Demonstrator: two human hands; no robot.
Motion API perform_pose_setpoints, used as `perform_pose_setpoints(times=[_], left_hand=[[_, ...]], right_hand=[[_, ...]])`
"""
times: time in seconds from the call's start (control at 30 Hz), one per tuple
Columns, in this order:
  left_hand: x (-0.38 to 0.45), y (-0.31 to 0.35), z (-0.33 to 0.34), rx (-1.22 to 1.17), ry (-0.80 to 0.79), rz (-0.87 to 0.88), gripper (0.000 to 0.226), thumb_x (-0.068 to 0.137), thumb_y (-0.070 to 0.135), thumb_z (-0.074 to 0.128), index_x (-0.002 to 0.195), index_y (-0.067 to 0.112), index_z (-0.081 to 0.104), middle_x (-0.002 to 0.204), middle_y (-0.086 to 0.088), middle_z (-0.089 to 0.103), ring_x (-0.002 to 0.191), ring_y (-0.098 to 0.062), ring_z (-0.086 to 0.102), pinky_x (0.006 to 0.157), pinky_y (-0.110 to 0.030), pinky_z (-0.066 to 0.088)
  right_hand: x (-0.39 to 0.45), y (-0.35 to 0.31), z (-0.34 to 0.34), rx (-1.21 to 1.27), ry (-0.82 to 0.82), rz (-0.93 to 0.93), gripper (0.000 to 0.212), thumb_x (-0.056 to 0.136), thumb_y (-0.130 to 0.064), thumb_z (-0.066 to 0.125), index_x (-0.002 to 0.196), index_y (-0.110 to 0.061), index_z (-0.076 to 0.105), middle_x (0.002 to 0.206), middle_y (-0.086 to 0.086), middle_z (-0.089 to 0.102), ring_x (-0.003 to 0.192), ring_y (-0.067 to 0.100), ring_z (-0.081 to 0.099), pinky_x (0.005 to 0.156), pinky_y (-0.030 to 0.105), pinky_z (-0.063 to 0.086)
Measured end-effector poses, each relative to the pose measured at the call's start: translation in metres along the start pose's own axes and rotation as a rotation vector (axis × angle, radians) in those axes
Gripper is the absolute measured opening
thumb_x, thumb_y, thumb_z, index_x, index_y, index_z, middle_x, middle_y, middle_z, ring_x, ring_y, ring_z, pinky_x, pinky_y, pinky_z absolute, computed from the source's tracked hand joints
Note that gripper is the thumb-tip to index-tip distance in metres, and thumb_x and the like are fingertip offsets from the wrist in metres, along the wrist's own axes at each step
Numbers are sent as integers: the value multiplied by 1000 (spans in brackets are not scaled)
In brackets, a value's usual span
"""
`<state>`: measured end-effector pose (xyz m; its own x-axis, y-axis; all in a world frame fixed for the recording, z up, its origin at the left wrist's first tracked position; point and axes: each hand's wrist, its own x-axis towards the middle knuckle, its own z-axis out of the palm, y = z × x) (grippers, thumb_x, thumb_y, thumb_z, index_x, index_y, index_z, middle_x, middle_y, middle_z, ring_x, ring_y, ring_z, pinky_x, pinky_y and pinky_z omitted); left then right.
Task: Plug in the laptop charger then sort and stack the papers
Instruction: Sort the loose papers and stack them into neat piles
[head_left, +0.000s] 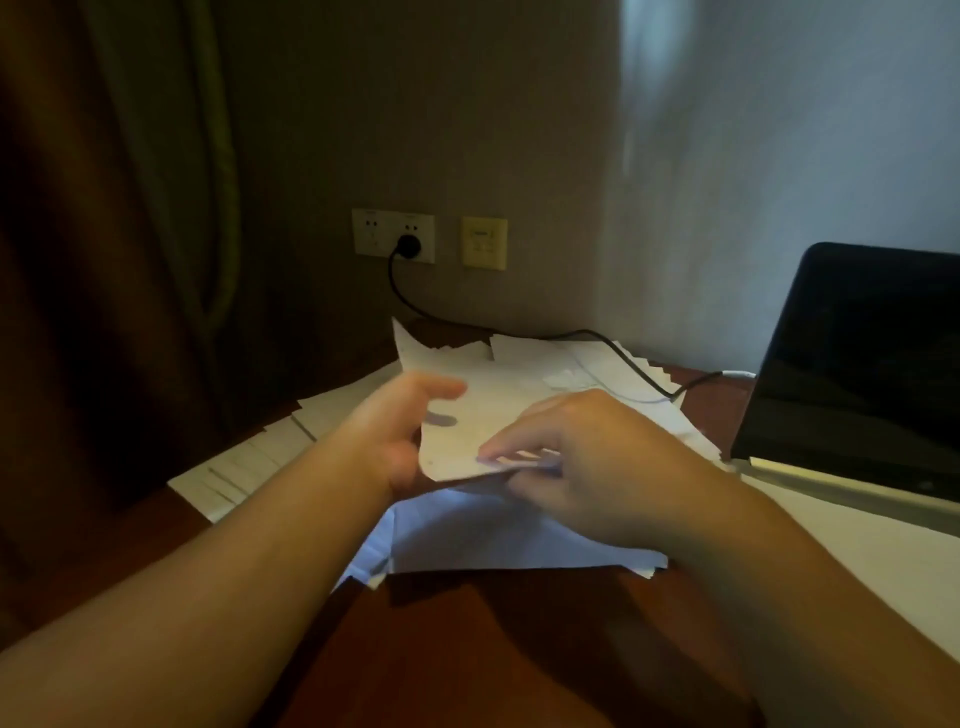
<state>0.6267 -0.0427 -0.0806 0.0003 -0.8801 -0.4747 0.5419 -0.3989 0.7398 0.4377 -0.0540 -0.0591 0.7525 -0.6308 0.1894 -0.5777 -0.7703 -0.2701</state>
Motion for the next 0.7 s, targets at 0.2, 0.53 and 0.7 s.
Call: perform_pose_setpoints(times=[0.2,0.53,0.7], left_hand=[[-1,-14,-1,395,235,87,30,87,-7,56,116,-3,62,119,-26,63,101,-42,67,86,-50,57],[-42,-12,1,505,96,402,39,84,-15,55,111,11,65,113,-20,68,104,-40,65,92,-53,52],[-55,-19,3,442,46,527,34,88,-4,62,118,12,61,114,-16,66,107,-38,63,76,-40,51]], right_hand=[[-8,-2,-2,260,-56,108,42,85,-65,54,120,-45,65,122,-30,57,107,-7,51,77,12,38],[-21,38,9,584,516,638,82,86,-33,74,152,-31,25,140,-13,43,118,15,48,90,33,49],[-38,36,-5,1243,516,727,46,88,-24,72,131,-20,56,116,0,69,101,21,66,80,37,55]])
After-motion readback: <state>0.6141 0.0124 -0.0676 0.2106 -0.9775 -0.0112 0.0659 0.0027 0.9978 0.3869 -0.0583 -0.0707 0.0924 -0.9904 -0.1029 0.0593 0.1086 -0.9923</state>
